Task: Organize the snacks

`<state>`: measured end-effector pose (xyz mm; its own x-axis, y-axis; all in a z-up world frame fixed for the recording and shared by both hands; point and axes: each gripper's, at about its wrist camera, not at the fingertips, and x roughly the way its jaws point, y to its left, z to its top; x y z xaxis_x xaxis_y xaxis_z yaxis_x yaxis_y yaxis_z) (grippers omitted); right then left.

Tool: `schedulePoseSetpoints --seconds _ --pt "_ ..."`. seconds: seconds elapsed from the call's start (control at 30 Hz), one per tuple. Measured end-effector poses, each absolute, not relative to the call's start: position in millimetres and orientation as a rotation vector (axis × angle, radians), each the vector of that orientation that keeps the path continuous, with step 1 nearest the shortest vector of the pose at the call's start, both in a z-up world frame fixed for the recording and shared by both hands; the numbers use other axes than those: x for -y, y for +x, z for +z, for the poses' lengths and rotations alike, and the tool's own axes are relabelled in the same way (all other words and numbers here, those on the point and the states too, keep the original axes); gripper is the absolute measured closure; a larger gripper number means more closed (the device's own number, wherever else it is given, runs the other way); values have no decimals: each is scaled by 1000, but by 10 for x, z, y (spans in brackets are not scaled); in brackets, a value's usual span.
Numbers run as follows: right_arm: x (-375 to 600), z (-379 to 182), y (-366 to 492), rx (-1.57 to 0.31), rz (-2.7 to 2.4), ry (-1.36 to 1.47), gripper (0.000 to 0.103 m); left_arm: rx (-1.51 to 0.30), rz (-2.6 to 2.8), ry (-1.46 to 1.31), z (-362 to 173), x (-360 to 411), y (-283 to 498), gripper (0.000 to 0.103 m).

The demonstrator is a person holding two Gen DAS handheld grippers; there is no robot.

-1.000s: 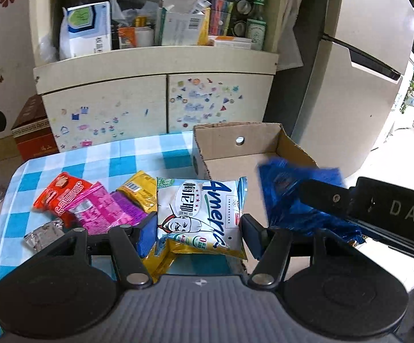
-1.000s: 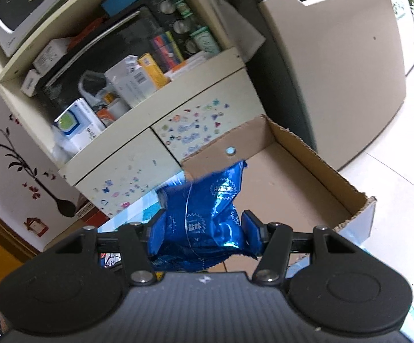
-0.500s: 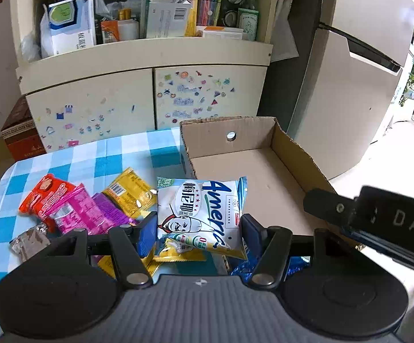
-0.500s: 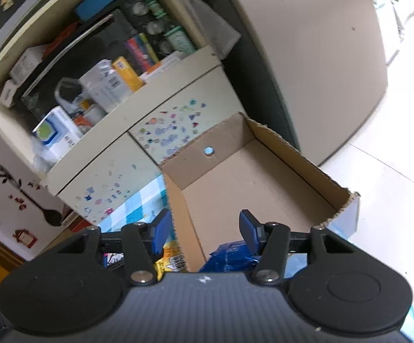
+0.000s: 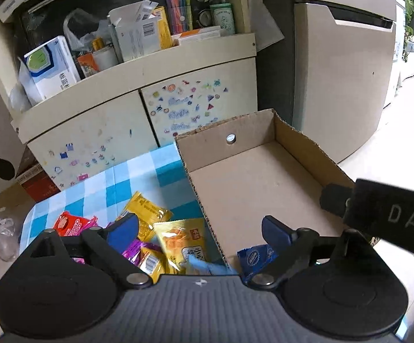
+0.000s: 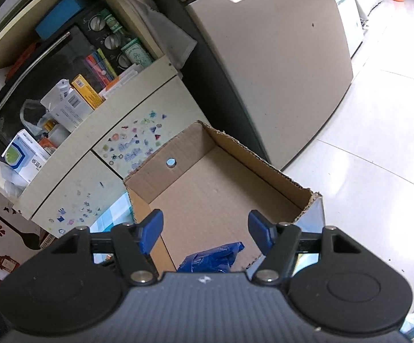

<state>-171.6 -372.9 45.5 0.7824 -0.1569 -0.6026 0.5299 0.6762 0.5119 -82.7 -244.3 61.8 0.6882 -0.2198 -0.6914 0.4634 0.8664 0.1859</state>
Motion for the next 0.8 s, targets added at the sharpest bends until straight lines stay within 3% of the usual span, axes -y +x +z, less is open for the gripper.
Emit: schedulePoseSetpoints --seconds 0.43,0.8 --pt "3522 480 -1594 -545 -309 647 35 -717 -367 343 750 2022 -760 8" --pt "3194 448 -1589 -590 -109 577 35 -760 -348 246 711 1156 -792 5"
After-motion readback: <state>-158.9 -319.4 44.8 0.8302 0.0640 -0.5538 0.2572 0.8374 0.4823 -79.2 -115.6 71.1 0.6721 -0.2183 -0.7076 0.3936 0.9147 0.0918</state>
